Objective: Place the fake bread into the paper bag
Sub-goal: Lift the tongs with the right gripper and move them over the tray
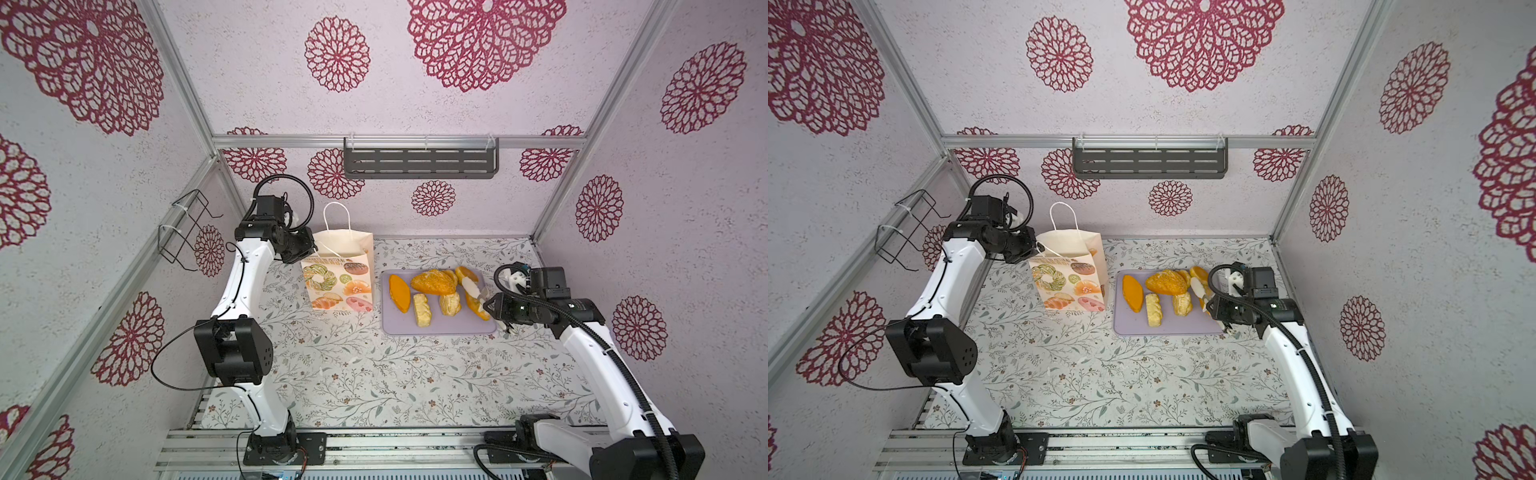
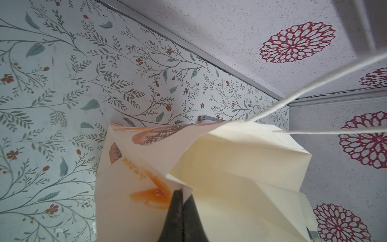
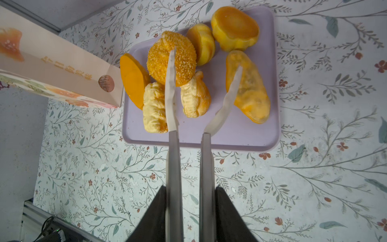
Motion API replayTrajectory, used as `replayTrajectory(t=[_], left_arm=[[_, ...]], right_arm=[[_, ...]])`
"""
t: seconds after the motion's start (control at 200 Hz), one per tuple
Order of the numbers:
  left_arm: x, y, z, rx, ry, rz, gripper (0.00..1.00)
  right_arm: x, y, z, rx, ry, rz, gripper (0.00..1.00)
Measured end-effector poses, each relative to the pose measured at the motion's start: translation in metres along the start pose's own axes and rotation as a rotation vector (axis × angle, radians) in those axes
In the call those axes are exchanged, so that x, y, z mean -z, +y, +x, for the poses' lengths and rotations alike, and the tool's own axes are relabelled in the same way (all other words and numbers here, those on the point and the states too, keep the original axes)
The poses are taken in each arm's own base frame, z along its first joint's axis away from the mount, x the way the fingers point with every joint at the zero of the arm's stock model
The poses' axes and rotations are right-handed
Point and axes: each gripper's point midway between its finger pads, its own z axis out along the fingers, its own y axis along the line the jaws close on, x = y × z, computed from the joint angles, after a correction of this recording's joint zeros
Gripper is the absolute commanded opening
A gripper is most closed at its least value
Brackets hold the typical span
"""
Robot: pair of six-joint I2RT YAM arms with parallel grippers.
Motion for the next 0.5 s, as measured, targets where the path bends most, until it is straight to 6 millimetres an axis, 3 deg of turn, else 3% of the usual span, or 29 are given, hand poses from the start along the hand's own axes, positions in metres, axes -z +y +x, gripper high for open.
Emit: replayTrajectory(t=[0.5], left_arm=[[0.012, -0.005, 0.004, 0.042, 0.018, 0.045, 0.14]], right_arm=[[0.010, 0.008, 0.011, 0.027, 0.000, -0.005, 0.38]])
